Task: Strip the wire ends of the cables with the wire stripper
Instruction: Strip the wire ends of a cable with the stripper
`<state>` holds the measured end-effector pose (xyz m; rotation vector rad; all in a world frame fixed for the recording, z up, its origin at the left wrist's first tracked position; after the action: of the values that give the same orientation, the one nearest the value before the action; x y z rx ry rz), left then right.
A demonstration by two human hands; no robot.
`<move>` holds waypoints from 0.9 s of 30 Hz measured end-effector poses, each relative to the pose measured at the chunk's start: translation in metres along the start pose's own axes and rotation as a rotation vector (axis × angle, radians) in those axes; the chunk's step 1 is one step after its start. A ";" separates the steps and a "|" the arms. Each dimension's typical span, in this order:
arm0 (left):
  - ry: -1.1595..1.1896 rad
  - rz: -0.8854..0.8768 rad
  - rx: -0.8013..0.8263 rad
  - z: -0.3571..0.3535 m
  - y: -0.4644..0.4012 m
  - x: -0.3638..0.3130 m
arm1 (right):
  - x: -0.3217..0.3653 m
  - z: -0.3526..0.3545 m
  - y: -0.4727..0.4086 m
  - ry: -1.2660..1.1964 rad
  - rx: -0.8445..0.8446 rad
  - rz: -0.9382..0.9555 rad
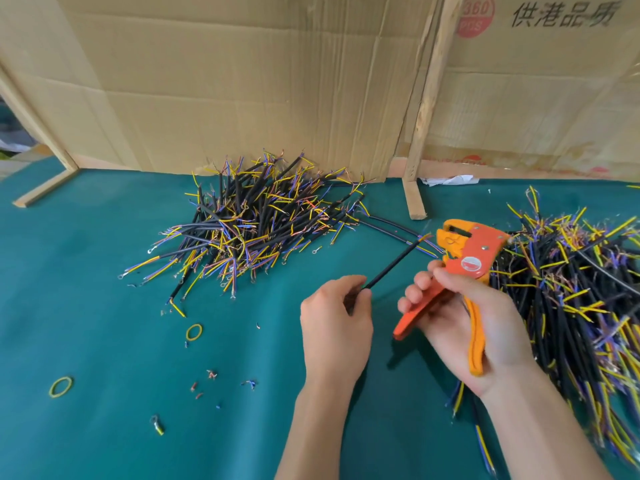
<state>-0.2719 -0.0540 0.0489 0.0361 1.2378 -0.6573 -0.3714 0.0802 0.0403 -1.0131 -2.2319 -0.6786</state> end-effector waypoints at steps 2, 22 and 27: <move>0.163 0.044 0.142 -0.015 0.005 -0.004 | 0.007 0.005 -0.003 -0.085 0.003 0.025; -0.297 -0.061 -0.137 0.054 -0.066 -0.002 | -0.010 0.022 -0.011 0.159 -0.241 -0.008; -0.707 -0.255 -0.030 0.051 -0.110 0.012 | -0.001 0.024 -0.009 0.137 -0.276 0.031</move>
<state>-0.2790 -0.1679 0.0907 -0.3575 0.5689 -0.7819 -0.3855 0.0902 0.0209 -1.0943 -2.0370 -1.0311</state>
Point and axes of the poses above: each hand's wrist, its own y-axis away from the middle knuckle, its own z-axis out of the back of the hand, x = y × z, the point moved 10 cm from there along -y, towards the middle knuckle, and after that the axes turned 7 degrees about -x, right-handed, at the moved point
